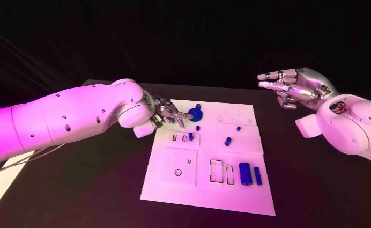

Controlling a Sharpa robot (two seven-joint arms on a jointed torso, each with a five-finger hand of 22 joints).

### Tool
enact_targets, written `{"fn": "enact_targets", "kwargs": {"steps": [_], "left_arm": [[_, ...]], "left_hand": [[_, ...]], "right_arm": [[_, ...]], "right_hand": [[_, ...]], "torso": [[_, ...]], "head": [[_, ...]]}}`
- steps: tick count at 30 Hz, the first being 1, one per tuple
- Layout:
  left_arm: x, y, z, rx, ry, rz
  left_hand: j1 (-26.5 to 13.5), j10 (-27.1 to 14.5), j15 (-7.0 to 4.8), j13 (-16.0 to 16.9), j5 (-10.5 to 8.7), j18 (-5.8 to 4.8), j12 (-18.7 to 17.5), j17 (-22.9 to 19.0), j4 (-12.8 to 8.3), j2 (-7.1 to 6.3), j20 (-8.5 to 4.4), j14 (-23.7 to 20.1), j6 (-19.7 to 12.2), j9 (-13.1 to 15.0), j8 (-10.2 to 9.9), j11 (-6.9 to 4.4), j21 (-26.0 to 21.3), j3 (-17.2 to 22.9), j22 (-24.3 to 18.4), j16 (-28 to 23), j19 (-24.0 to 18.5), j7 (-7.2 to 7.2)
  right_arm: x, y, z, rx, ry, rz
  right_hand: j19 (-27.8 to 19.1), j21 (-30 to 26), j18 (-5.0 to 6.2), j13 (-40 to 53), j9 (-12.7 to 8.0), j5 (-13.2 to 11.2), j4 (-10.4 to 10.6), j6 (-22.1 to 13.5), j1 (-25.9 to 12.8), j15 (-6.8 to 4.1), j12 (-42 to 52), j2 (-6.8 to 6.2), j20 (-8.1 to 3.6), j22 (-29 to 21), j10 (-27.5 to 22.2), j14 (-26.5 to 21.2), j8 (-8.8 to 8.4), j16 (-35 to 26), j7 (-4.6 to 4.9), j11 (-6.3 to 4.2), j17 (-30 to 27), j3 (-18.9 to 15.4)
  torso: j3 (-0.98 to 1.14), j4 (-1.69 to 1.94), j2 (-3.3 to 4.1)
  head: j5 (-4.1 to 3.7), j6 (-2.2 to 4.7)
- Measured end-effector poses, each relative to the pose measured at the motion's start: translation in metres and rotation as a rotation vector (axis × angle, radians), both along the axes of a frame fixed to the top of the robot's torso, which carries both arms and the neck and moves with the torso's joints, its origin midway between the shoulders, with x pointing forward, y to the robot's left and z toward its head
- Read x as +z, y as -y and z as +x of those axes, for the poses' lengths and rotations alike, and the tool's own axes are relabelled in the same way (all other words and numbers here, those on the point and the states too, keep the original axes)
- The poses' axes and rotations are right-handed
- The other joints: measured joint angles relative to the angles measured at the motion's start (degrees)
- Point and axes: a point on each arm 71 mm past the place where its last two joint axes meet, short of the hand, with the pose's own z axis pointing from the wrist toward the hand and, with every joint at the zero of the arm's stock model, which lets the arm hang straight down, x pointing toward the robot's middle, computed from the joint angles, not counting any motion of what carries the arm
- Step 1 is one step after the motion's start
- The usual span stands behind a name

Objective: Assemble the parts on the task board

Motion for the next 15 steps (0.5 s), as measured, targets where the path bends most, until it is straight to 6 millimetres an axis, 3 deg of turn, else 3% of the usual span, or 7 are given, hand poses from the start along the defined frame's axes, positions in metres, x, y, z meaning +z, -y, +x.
{"fn": "enact_targets", "kwargs": {"steps": [2, 4, 5, 9, 15], "left_arm": [[-0.001, 0.006, 0.004, -0.014, 0.007, 0.037], [-0.002, 0.013, 0.008, -0.029, 0.014, 0.069], [-0.003, 0.016, 0.01, -0.036, 0.015, 0.081], [-0.005, 0.029, 0.014, -0.068, 0.016, 0.12], [-0.009, 0.037, 0.021, -0.107, 0.003, 0.167]], "left_hand": [[0.15, 0.21, 0.0, 0.52, 0.0, 0.0, 0.44, 0.0, 0.0, 0.15, 0.06, 0.0, -0.08, 0.25, 0.31, -0.18, 0.77, 0.0, 0.06, 0.0, 0.06, -0.08], [0.29, 0.21, 0.0, 0.83, 0.0, 0.0, 0.68, 0.0, 0.0, 0.29, 0.06, 0.0, -0.5, 0.44, 0.32, -0.18, 1.11, 0.0, 0.06, 0.0, 0.06, -0.08], [0.29, 0.22, 0.0, 0.91, 0.0, -0.01, 0.69, 0.0, 0.0, 0.29, 0.06, 0.0, -0.49, 0.47, 0.32, -0.17, 1.15, 0.0, 0.06, 0.0, 0.06, -0.07], [0.72, 0.85, 0.0, 1.98, 0.79, -0.01, 1.41, 0.0, -0.17, 1.35, 0.06, 0.0, -1.09, 0.86, 0.55, 0.0, 1.57, 0.96, 0.06, 0.0, 0.06, -0.07], [0.72, 0.92, 0.0, 2.22, 0.79, 0.0, 1.62, -0.01, -0.17, 1.35, 0.06, 0.0, -1.4, 0.93, 0.55, -0.07, 1.57, 0.96, 0.06, 0.0, 0.06, 0.24]], "right_arm": [[-0.001, 0.001, 0.0, -0.009, 0.001, 0.002], [-0.002, 0.001, 0.001, -0.018, 0.002, 0.005], [-0.003, 0.001, 0.001, -0.021, 0.003, 0.005], [-0.006, 0.0, 0.003, -0.03, 0.004, 0.011], [-0.008, 0.001, 0.005, -0.046, 0.005, 0.022]], "right_hand": [[-4.46, -6.36, 1.89, -8.21, -0.09, 0.0, -0.43, -0.02, 0.66, 0.26, -9.98, 0.66, 0.03, -8.3, -5.96, -1.11, 0.0, -6.26, 0.06, 0.34, -3.57, 0.31], [-12.39, -17.55, 4.17, -14.91, -0.19, 0.0, -0.98, -1.08, 1.07, 0.8, -17.96, 1.03, 0.48, -21.32, -8.98, -6.32, -0.27, -17.04, 1.04, 1.3, -12.5, 0.87], [-14.56, -21.39, 4.69, -18.04, -0.19, 0.0, -1.31, -1.64, 1.3, 1.09, -21.18, 0.77, 0.77, -25.02, -9.8, -8.41, -0.35, -21.61, 1.23, 1.31, -16.03, 1.19], [-16.9, -28.99, 4.7, -28.79, -0.09, 0.0, -2.22, -1.98, 1.81, 1.97, -30.37, 0.72, 1.68, -30.87, -10.27, -15.92, 0.04, -37.0, 1.38, 1.27, -27.47, 2.74], [-18.6, -38.55, 4.69, -43.53, -0.18, 0.0, -3.65, -0.68, 1.8, 3.05, -40.38, 0.71, 2.36, -37.22, -5.61, -18.94, 0.69, -51.04, 2.37, 1.89, -37.29, 6.23]], "torso": [[0.07, -0.02, -0.07], [0.1, -0.02, -0.09], [0.14, -0.01, -0.1], [0.27, 0.03, -0.1], [0.4, 0.07, 0.01]], "head": [[-0.02, -0.04], [-0.05, -0.05], [-0.02, -0.05], [0.26, -0.02], [0.44, -0.08]]}}
